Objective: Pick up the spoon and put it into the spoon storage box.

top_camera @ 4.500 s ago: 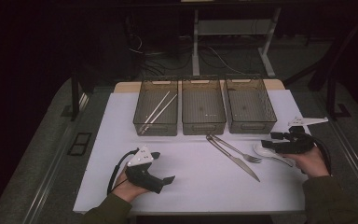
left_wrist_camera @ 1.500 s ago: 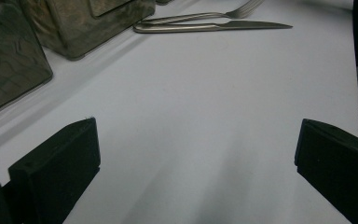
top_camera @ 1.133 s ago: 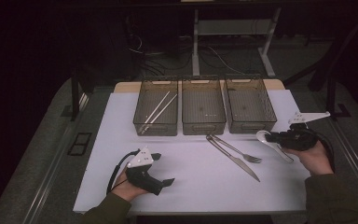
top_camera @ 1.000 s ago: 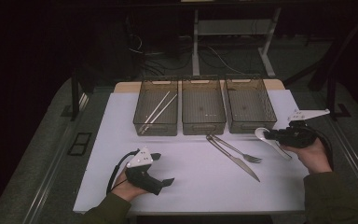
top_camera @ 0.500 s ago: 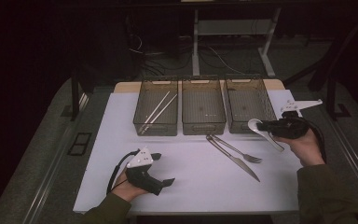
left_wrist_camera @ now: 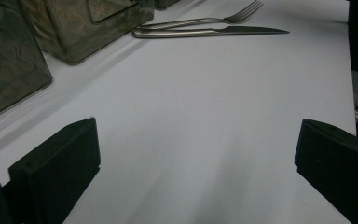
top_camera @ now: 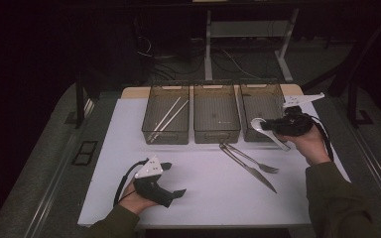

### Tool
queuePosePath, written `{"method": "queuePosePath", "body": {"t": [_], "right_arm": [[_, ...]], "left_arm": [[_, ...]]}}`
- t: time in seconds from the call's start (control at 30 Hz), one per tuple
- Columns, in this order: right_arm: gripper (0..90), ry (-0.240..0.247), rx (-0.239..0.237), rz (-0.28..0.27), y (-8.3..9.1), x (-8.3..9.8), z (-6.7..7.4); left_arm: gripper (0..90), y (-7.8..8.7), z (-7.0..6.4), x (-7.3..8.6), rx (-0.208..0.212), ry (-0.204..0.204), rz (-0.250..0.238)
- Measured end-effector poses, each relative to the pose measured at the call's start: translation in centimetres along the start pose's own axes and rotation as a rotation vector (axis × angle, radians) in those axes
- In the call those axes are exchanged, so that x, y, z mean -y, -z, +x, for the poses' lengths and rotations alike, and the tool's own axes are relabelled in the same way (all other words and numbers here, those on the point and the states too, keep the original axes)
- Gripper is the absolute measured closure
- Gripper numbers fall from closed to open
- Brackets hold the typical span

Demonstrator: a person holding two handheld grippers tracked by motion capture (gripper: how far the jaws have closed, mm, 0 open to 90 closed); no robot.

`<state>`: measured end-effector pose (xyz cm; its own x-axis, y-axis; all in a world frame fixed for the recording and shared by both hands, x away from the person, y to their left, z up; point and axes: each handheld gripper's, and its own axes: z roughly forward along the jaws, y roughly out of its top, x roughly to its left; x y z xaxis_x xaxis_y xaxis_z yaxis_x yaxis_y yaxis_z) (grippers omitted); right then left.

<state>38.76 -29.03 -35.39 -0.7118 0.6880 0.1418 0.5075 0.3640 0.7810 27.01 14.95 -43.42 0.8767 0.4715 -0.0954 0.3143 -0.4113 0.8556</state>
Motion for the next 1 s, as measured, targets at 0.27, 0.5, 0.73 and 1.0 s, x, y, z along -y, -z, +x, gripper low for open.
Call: {"method": "queuePosePath", "body": {"t": [0.27, 0.5, 0.73, 1.0], "right_arm": [[82.6, 0.016, -0.006, 0.002, -1.2, -2.3, 0.4], [82.6, 0.032, -0.021, -0.006, -2.9, -4.4, 0.9], [82.6, 0.069, -0.035, -0.004, -5.2, -6.6, 1.6], [82.6, 0.092, -0.039, 0.004, -8.5, -8.5, 2.3]], "left_arm": [[0.0, 0.0, 0.0, 0.0, 0.002, -0.002, -0.005], [0.0, 0.1, -0.1, -0.1, 0.003, -0.002, -0.007], [0.0, 0.1, -0.1, -0.1, 0.008, -0.001, -0.009], [0.0, 0.1, -0.2, -0.1, 0.014, -0.006, -0.012]]}}
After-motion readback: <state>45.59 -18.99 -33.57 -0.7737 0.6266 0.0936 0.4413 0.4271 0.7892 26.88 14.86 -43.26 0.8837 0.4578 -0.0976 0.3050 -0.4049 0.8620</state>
